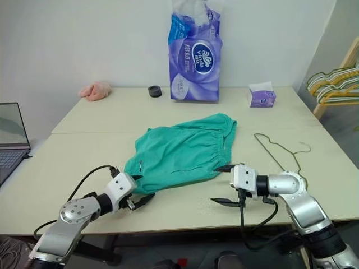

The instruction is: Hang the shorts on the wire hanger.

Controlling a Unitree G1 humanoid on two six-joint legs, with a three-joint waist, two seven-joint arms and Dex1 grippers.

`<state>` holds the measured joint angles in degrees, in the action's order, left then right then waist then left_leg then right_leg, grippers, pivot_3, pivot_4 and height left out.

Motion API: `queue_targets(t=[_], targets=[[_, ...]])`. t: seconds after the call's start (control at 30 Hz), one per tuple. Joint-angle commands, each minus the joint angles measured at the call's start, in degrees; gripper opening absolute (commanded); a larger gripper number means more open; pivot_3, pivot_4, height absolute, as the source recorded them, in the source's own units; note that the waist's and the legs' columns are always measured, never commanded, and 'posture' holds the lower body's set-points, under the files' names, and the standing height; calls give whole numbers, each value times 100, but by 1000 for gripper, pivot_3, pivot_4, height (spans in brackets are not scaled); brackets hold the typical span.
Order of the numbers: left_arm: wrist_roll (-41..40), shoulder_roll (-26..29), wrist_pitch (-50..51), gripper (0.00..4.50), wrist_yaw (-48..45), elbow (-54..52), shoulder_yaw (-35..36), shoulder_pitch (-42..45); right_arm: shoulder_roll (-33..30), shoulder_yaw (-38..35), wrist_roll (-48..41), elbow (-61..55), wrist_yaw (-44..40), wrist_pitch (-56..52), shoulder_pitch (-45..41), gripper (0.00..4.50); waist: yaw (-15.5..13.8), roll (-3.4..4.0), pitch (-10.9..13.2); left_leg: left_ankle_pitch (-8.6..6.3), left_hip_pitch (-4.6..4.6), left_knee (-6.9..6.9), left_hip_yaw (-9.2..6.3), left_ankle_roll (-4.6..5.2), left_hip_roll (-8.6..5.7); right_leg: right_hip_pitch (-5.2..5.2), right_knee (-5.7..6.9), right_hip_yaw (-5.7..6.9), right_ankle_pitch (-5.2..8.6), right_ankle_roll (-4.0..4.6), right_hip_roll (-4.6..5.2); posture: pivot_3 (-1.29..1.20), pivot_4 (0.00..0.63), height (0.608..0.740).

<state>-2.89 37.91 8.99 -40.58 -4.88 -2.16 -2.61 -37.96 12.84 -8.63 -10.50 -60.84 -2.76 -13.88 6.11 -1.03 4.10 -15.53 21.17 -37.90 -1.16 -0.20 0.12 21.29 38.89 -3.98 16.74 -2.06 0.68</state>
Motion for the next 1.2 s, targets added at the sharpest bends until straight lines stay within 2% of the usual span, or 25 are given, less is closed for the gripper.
queue_targets(t=[0.03,0.13,0.3,0.37,0.6,0.73,0.87,1.2], targets=[[105,94,-10,3025,19,112,61,-53,18,-4,365,376,182,451,-252,4500,31,-5,6,0,-19,2,2,0,0,-3,0,-2,2,3,0,-155,35,740],[53,102,-36,2141,-1,72,116,-92,28,95,670,817,227,791,-491,4500,55,-2,7,0,-30,2,3,0,4,-12,0,-1,5,8,0,-152,34,740],[-27,109,-48,514,44,20,279,-71,185,579,1674,1931,613,1552,-1137,4500,106,-3,7,0,-27,4,11,0,9,-17,5,-3,2,5,-4,-149,30,740],[-82,128,-48,14,50,-8,387,-21,329,758,2024,2451,836,1881,-1433,4500,152,-5,7,0,-23,5,10,0,12,-17,6,-3,2,5,-6,-146,28,740],[-515,104,247,14,52,-172,935,275,985,1303,2864,4101,1516,2778,-2372,4500,212,-7,9,-2,-14,6,9,-4,16,-15,7,-2,-14,31,-8,-128,21,740],[-756,111,467,14,13,-309,1152,424,1386,1376,3034,4869,1890,2976,-2801,4500,227,-14,5,-3,-14,6,7,-4,19,-17,8,0,-16,33,-10,-126,19,740],[-852,170,548,0,-68,-382,1241,398,1556,1291,2999,5268,1999,3126,-3032,3588,235,-14,5,-4,-14,6,6,-6,18,-17,10,-1,-17,35,-10,-120,14,740],[-996,234,558,0,-105,-230,1410,538,1835,1158,3007,5819,2590,3159,-3433,77,280,-13,5,-8,-13,6,-2,-14,18,-16,14,3,-17,35,-11,-128,5,740]])
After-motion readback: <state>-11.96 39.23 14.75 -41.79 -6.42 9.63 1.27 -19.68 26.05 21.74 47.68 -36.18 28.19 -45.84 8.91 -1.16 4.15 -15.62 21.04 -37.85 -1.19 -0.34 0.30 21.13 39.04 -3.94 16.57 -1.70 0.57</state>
